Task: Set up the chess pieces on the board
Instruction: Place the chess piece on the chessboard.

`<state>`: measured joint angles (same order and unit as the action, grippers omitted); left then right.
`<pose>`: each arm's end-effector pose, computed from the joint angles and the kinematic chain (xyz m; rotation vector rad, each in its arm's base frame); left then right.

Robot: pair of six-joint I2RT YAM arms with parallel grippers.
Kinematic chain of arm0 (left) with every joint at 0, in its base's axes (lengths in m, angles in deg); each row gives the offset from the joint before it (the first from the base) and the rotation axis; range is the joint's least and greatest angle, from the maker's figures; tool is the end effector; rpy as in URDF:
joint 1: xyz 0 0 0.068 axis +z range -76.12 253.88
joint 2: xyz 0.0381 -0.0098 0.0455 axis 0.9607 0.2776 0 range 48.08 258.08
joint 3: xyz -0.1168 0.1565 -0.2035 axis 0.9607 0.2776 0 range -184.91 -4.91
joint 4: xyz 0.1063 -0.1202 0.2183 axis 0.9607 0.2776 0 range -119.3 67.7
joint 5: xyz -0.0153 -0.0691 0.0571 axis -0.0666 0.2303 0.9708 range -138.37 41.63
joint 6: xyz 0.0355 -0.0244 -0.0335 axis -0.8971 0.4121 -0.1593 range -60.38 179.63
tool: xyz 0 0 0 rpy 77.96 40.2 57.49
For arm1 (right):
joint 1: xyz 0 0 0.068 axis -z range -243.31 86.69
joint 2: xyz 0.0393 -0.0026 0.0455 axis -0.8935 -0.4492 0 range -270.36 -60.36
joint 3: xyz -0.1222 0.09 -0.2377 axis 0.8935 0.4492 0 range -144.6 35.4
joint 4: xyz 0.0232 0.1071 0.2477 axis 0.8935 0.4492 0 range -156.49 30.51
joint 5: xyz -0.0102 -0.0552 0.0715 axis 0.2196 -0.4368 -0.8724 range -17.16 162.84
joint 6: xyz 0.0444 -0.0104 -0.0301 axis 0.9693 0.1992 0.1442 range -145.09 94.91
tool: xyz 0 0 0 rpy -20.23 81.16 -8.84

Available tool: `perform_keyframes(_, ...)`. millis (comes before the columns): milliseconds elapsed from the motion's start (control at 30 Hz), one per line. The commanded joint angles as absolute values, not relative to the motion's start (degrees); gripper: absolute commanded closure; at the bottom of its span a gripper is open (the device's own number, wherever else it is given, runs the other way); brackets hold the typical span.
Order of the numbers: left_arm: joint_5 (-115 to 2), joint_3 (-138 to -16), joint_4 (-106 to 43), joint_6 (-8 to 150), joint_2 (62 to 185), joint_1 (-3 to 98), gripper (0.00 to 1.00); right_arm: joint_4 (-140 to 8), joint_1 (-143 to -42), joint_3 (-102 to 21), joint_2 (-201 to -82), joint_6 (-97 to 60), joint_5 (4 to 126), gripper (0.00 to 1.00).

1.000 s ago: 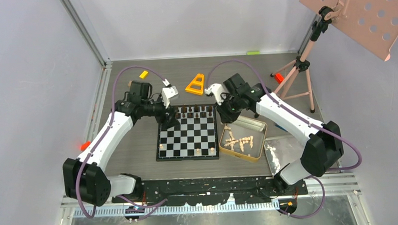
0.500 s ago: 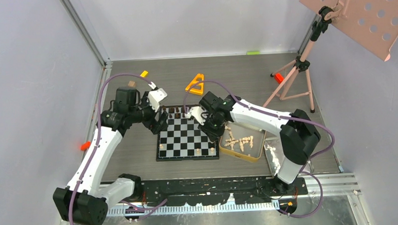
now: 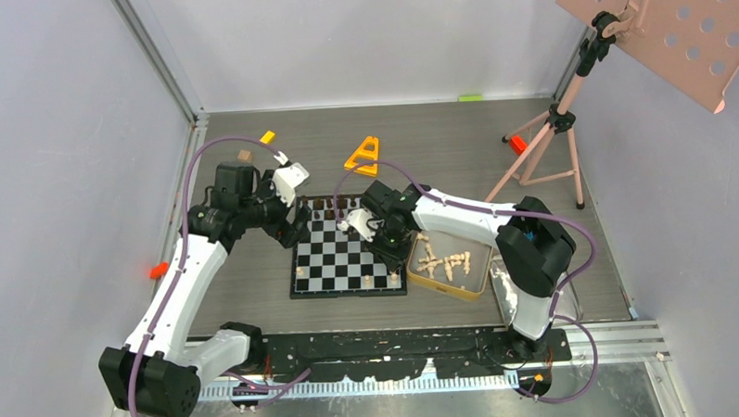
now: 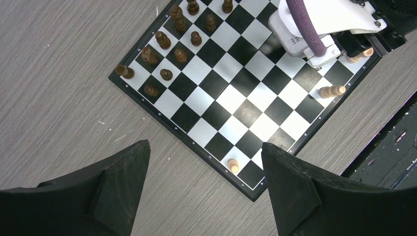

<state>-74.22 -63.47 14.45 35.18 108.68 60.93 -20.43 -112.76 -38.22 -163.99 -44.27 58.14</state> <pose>0.2083 -0.0643 0.3261 0.9404 2.1096 -0.4315 0.2279 0.2809 0.1975 -1.6954 2.4018 0.4597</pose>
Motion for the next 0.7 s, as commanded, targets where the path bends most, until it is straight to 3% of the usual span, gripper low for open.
perform_keyframes(0, -73.6, -63.25, 13.33, 35.46, 107.62, 61.29, 0.13, -21.75, -113.14, -39.94, -164.12, -44.6, 59.55, 0.99)
perform_keyframes(267, -73.51, -63.26, 13.5, 35.21, 107.58, 61.3, 0.13, -21.64, -113.14, -39.63, -164.11, -44.87, 60.79, 0.99)
perform_keyframes(400, -73.51, -63.01, 13.34, 35.17, 107.59, 61.3, 0.13, -21.51, -113.12, -39.57, -164.02, -44.76, 60.87, 0.94)
perform_keyframes(667, -73.18, -62.95, 13.28, 34.93, 107.84, 61.25, 0.12, -20.61, -113.03, -40.72, -161.45, -44.34, 61.87, 0.53)
